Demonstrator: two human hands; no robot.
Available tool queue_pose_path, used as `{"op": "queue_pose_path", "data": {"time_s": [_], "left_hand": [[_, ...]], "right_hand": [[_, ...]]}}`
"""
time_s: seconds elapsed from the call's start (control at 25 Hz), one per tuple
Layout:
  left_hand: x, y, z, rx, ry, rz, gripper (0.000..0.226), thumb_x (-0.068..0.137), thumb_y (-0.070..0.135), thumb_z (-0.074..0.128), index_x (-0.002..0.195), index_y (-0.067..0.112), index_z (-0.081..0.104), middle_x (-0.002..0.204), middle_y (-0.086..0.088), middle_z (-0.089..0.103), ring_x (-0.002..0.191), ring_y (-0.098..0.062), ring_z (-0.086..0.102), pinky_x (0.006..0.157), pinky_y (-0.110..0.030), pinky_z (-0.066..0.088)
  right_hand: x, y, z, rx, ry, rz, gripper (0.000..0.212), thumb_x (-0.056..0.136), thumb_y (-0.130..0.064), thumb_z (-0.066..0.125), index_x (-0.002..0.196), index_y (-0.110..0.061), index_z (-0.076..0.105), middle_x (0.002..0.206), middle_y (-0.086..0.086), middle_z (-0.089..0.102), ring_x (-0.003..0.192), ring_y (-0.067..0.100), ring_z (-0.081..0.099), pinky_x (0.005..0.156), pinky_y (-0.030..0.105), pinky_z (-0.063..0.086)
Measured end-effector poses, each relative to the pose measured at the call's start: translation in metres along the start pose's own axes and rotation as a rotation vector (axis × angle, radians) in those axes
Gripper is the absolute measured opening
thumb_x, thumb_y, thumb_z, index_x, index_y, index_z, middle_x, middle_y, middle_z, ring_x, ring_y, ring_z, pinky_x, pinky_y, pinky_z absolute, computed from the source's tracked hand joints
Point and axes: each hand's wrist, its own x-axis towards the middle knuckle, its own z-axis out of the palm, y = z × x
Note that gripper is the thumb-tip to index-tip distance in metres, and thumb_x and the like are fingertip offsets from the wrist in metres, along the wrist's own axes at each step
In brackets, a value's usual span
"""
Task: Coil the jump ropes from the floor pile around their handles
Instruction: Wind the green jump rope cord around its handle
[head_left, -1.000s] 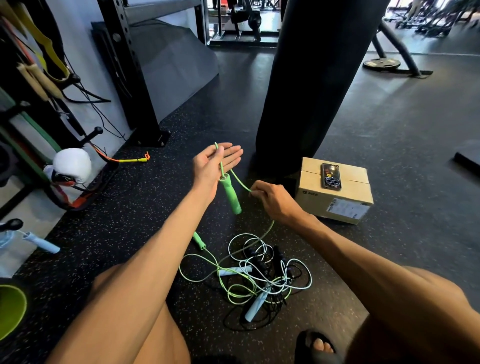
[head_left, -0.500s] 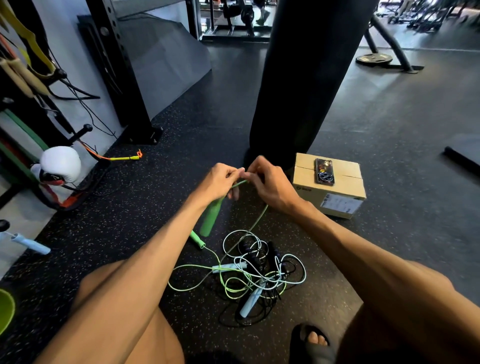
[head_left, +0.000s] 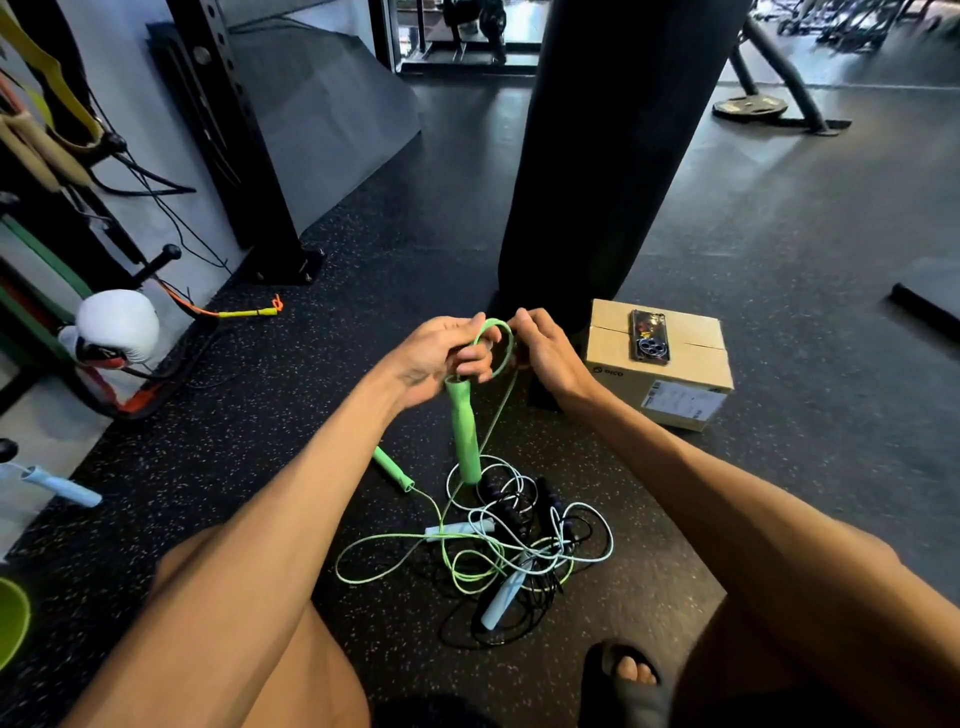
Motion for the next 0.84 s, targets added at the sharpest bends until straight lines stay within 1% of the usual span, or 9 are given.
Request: {"op": "queue_pose_path", "data": {"time_s": [0.12,0.2,0.28,0.32,0.44,0.56,0.68,0.76,0.84], "left_hand": [[-0.002,0.005,-0.003,-0.101,0.041,0.045,0.026,0.105,0.017,0.035,0.098,0.001,0.054,0.06,0.001,0.042,0.054,-0.012,0.043,0.066,-0.031,0.047],[-0.003,0.008,-0.004,-0.151,0.087,0.068,0.026,0.105,0.014,0.033,0.1,0.0,0.054,0.061,0.0,0.043,0.053,-0.012,0.042,0.064,-0.03,0.046],[-0.002,0.011,-0.007,-0.187,0.148,0.095,0.027,0.104,0.012,0.032,0.102,-0.002,0.055,0.061,0.001,0.042,0.051,-0.01,0.037,0.058,-0.027,0.042],[-0.002,0.012,-0.008,-0.194,0.179,0.106,0.028,0.104,0.012,0.032,0.102,-0.003,0.056,0.06,0.002,0.041,0.051,-0.009,0.034,0.056,-0.025,0.039],[0.0,0.013,-0.014,-0.188,0.28,0.138,0.033,0.105,0.016,0.03,0.103,-0.002,0.059,0.055,0.007,0.035,0.05,-0.006,0.026,0.052,-0.022,0.029],[0.003,0.01,-0.019,-0.154,0.388,0.222,0.033,0.106,0.017,0.032,0.099,-0.001,0.059,0.054,0.007,0.035,0.049,-0.006,0.029,0.052,-0.021,0.028],[0.005,0.007,-0.025,-0.081,0.478,0.309,0.029,0.105,0.012,0.036,0.099,-0.002,0.062,0.06,0.001,0.05,0.053,-0.012,0.049,0.056,-0.024,0.042],[0.006,0.004,-0.027,0.056,0.554,0.34,0.027,0.103,0.01,0.04,0.102,-0.004,0.063,0.067,-0.006,0.062,0.059,-0.018,0.063,0.063,-0.027,0.054],[0.009,-0.001,-0.023,0.259,0.587,0.347,0.025,0.102,0.008,0.044,0.102,-0.008,0.062,0.071,-0.016,0.067,0.062,-0.023,0.07,0.065,-0.03,0.059]], "right_hand": [[-0.009,0.005,0.004,0.107,-0.173,0.155,0.03,0.108,-0.03,0.029,0.105,-0.005,0.045,0.076,0.019,0.062,0.073,0.032,0.063,0.07,0.038,0.051],[-0.016,0.007,0.009,0.116,-0.294,0.279,0.023,0.108,-0.024,0.029,0.107,-0.005,0.042,0.08,0.025,0.064,0.081,0.039,0.064,0.071,0.04,0.052],[-0.022,0.009,0.012,-0.01,-0.391,0.34,0.014,0.106,-0.016,0.038,0.103,-0.003,0.043,0.079,0.017,0.064,0.077,0.03,0.063,0.067,0.032,0.052],[-0.024,0.011,0.012,-0.107,-0.429,0.338,0.011,0.103,-0.014,0.045,0.099,-0.004,0.046,0.076,0.009,0.063,0.072,0.021,0.061,0.064,0.025,0.051],[-0.025,0.021,0.013,-0.313,-0.456,0.266,0.017,0.094,-0.013,0.064,0.081,-0.014,0.052,0.072,-0.002,0.059,0.062,0.007,0.054,0.053,0.013,0.046],[-0.019,0.028,0.012,-0.382,-0.315,0.147,0.024,0.091,-0.016,0.069,0.073,-0.017,0.053,0.067,-0.001,0.06,0.058,0.009,0.055,0.051,0.019,0.047],[-0.018,0.03,0.013,-0.319,-0.238,0.067,0.018,0.094,-0.016,0.064,0.079,-0.011,0.054,0.064,0.002,0.064,0.053,0.013,0.058,0.05,0.026,0.05],[-0.018,0.03,0.015,-0.42,-0.207,-0.063,0.014,0.095,-0.017,0.061,0.084,-0.008,0.058,0.064,0.002,0.064,0.056,0.014,0.058,0.058,0.029,0.048],[-0.02,0.028,0.018,-0.537,-0.195,-0.218,0.013,0.096,-0.017,0.058,0.087,-0.008,0.062,0.069,0.0,0.063,0.062,0.014,0.056,0.061,0.026,0.043]]}}
